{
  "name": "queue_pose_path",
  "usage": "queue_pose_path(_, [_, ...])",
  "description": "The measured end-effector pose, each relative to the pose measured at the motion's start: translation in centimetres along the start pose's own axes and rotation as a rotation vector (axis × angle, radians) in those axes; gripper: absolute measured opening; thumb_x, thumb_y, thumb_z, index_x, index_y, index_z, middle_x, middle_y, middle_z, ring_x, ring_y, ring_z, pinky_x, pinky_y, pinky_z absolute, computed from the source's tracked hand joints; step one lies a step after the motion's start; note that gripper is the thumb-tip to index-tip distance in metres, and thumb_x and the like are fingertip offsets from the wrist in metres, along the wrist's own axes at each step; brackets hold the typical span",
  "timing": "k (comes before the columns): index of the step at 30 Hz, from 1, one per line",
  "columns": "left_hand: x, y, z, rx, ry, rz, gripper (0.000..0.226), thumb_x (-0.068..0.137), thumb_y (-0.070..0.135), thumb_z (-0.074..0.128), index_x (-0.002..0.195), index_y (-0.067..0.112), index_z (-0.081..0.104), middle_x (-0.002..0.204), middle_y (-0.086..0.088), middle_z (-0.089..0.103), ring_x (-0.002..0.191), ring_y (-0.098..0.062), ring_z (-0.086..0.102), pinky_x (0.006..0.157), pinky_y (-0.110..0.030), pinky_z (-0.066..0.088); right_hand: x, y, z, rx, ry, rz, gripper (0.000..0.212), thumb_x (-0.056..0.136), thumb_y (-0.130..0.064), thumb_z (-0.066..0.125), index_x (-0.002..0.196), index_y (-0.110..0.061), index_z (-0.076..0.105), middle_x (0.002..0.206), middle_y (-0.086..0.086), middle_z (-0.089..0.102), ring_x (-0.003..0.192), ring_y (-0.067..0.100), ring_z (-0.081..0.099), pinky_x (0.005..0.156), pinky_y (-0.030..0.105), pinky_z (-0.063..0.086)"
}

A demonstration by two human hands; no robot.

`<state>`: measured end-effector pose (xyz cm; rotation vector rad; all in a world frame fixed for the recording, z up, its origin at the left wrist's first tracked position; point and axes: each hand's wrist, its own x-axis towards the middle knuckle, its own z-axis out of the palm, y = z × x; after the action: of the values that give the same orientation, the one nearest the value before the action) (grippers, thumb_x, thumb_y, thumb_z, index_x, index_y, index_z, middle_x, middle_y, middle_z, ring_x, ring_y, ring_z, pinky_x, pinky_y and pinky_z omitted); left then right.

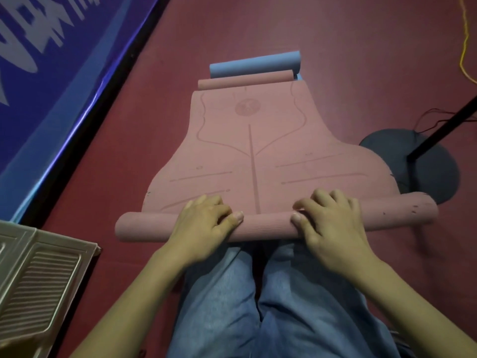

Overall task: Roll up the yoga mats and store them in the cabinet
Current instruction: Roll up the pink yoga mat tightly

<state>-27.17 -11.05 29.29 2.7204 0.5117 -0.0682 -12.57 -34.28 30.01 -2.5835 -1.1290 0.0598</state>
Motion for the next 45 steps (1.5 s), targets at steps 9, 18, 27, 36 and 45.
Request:
queue_pose_path(9, [-0.2,1.2,0.5,-0.04,0.242,-0.018,0.035,0.091,0.06,0.047,0.081,0.029,0.058,0.08,0.014,0.056,0.08,-0.014,0.051,0.074,-0.036,0.034,1.9,-0.6,0.5,0.001,0.034,0.042,0.026,0.081,-0.052,0.053,0.078,-0.026,0.053,0.083,-0.008,0.056,0.087,0.026,0.049,0.074,0.039,0.033])
queue_pose_path(18, [-3.7,3.8,3.9,0.317,0.198,-0.002,0.073,0.08,0.047,0.065,0.134,-0.001,0.053,0.127,-0.016,0.056,0.118,-0.038,0.053,0.112,-0.052,0.039,3.3,-0.7,1.0,-0.107,0.116,0.068,0.027,0.082,-0.046,0.058,0.072,-0.022,0.067,0.08,-0.001,0.059,0.084,0.03,0.047,0.07,0.039,0.03])
queue_pose_path(27, [0.8,3.3,1.3,0.396,0.134,0.002,0.051,0.057,0.049,0.083,0.083,0.019,0.051,0.075,0.0,0.062,0.071,-0.029,0.061,0.067,-0.037,0.034,3.3,-2.4,-1.2,-0.12,-0.106,0.138,0.055,0.098,-0.064,0.027,0.087,-0.024,0.064,0.097,0.0,0.061,0.095,0.032,0.058,0.081,0.045,0.038])
queue_pose_path(36, [-7.1,6.2,2.8,0.343,0.169,0.042,0.058,0.039,0.033,0.085,0.087,0.018,0.055,0.07,-0.001,0.057,0.063,-0.028,0.057,0.067,-0.04,0.039,-7.8,-3.1,-1.0,-0.048,0.189,0.037,0.037,0.091,-0.045,0.051,0.106,-0.013,0.063,0.113,0.008,0.062,0.122,0.042,0.051,0.099,0.058,0.038])
queue_pose_path(45, [-6.0,4.7,3.2,0.303,0.216,0.048,0.06,0.04,0.029,0.086,0.088,0.019,0.052,0.089,-0.003,0.055,0.083,-0.029,0.053,0.072,-0.041,0.03,-11.4,-3.8,4.0,-0.344,0.097,-0.089,0.086,0.084,-0.056,0.047,0.149,0.0,0.041,0.158,0.021,0.037,0.147,0.037,0.031,0.113,0.069,0.023])
